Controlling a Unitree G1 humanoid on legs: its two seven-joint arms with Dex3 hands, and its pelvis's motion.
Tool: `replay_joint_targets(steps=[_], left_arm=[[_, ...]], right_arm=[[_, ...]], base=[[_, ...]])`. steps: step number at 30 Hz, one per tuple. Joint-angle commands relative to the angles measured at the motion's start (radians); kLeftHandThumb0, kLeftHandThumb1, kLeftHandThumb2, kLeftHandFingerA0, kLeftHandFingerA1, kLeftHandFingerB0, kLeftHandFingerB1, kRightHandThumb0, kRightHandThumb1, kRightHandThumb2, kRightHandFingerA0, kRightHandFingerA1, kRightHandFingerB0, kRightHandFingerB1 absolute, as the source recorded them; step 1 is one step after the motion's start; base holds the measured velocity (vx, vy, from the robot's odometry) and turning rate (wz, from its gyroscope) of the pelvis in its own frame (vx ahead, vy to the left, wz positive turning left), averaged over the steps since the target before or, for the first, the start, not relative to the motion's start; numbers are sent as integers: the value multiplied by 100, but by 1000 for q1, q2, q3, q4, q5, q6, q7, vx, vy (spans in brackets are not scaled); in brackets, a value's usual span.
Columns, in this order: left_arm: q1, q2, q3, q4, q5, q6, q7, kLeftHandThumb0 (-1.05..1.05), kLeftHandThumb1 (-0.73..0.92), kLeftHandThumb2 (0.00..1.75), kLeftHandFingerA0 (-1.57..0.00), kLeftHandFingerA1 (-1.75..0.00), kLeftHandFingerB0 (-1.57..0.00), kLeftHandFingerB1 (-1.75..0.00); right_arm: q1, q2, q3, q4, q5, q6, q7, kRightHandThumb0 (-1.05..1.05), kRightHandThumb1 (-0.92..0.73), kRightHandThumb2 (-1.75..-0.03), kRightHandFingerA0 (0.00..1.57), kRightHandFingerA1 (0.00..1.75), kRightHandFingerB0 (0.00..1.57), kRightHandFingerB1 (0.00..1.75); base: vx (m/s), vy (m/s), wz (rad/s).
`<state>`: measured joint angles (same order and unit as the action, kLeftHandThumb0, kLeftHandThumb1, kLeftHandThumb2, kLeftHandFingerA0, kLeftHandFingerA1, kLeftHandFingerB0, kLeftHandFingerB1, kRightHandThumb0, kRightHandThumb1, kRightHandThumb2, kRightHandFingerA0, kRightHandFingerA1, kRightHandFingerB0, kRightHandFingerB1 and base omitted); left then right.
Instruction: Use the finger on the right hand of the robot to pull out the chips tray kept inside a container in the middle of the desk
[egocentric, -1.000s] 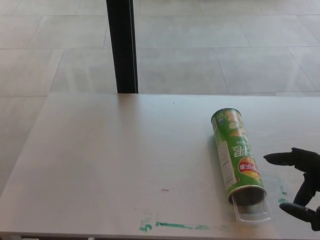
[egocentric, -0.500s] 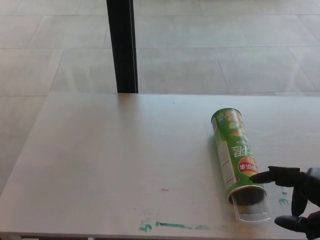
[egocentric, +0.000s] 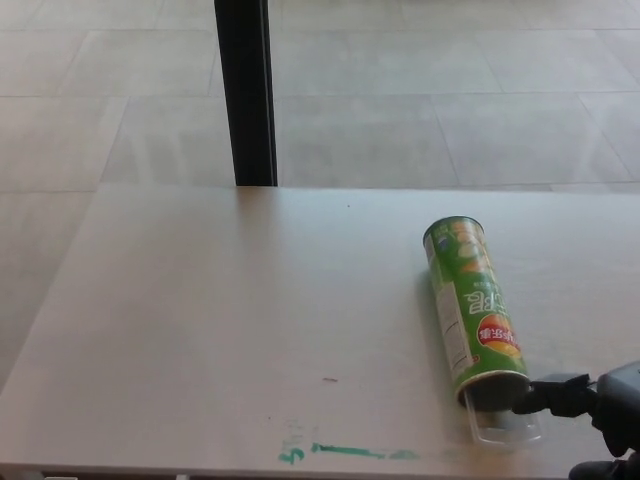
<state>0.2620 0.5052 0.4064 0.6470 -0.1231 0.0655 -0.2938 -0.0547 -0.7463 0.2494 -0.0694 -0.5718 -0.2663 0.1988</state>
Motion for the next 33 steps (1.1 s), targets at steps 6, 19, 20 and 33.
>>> replay_joint_targets(steps=[6, 19, 20, 33], left_arm=[[-7, 25, -3, 8, -2, -10, -9, -25, 65, 64, -60, -74, -53, -62], [-6, 20, -12, 2, -2, 5, -2, -25, 65, 63, -61, -74, -51, -61], [-6, 20, -13, 2, 0, -1, -2, -25, 64, 63, -62, -76, -51, -61], [-2, 34, -4, -3, -3, -7, -5, -27, 63, 65, -60, -75, -52, -62]], right_arm=[[-58, 50, 78, 114, -151, -15, -51, -44, -64, -59, 79, 134, 40, 37], [-68, 100, 123, 180, -228, 69, -43, -46, -58, -61, 84, 141, 40, 42], [-60, 93, 118, 169, -224, 68, -35, -44, -60, -61, 82, 140, 40, 41], [85, 9, 28, -11, -132, 66, 65, -44, -64, -59, 80, 134, 40, 38]], base=[[0, 0, 0], [0, 0, 0], [0, 0, 0], [0, 0, 0]])
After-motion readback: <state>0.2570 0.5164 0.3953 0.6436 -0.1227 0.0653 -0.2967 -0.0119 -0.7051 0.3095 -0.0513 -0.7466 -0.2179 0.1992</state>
